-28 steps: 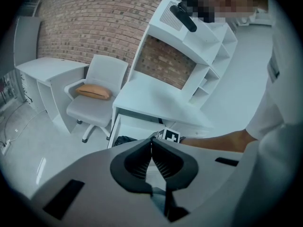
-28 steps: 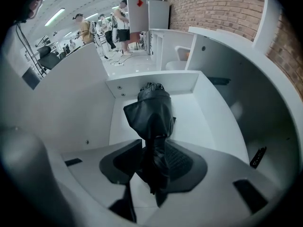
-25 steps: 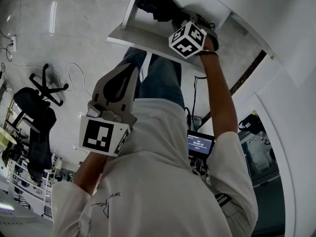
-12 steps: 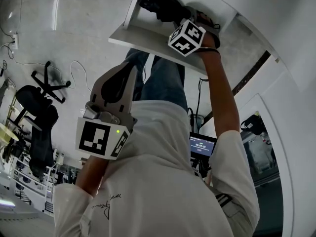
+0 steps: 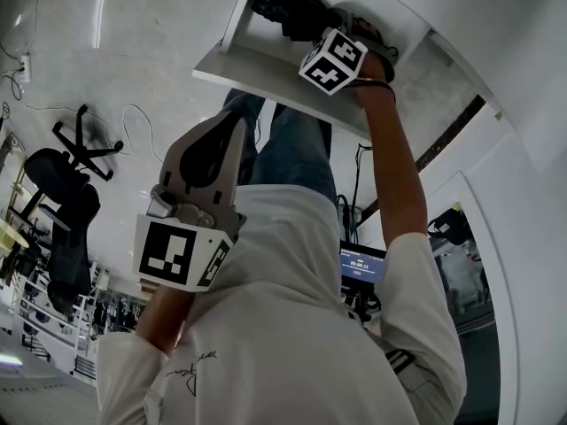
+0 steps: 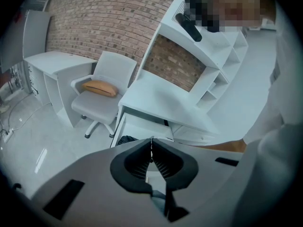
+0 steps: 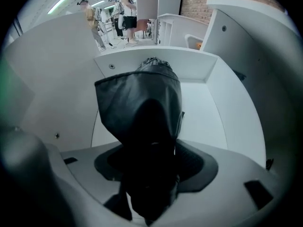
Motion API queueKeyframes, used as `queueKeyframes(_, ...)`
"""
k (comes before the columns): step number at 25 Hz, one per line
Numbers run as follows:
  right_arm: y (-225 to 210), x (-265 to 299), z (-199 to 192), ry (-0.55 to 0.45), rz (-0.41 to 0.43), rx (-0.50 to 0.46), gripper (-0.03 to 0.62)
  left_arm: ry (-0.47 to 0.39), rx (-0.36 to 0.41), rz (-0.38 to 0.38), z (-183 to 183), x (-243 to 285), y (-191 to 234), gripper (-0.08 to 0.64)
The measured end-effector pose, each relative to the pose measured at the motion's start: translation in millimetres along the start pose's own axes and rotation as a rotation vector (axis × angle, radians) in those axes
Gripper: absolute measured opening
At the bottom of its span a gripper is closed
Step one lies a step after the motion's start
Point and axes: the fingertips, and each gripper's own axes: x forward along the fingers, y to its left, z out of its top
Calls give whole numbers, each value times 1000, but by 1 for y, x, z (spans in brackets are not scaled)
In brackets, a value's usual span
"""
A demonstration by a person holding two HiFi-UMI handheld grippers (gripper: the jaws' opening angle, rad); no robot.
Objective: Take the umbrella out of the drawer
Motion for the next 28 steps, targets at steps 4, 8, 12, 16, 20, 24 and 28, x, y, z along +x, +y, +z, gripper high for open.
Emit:
queueKeyframes(4, 2, 7, -2, 8, 17, 12, 256, 4, -6, 3, -3, 2, 0, 18)
queueKeyframes(8, -1, 11, -3, 44, 28, 37, 259, 6, -8, 2, -3, 3, 0, 18)
queueKeyframes(12, -2, 14, -4, 61, 60, 63, 262, 5, -8, 0, -1, 5, -1, 18)
queueKeyframes(16, -1, 14, -5, 52, 72, 64, 259, 2, -7, -1, -1, 5, 1, 18)
queueKeyframes(20, -1, 14, -2, 68, 90, 82, 250, 2, -5, -3, -1, 5, 1, 18)
queueKeyframes(24, 3, 12, -4, 68, 132, 138, 247, -8, -2, -3, 1, 2, -1, 18)
queueKeyframes(28, 5, 11, -3, 61, 150, 178, 247, -12, -2, 2, 2, 0, 1, 18)
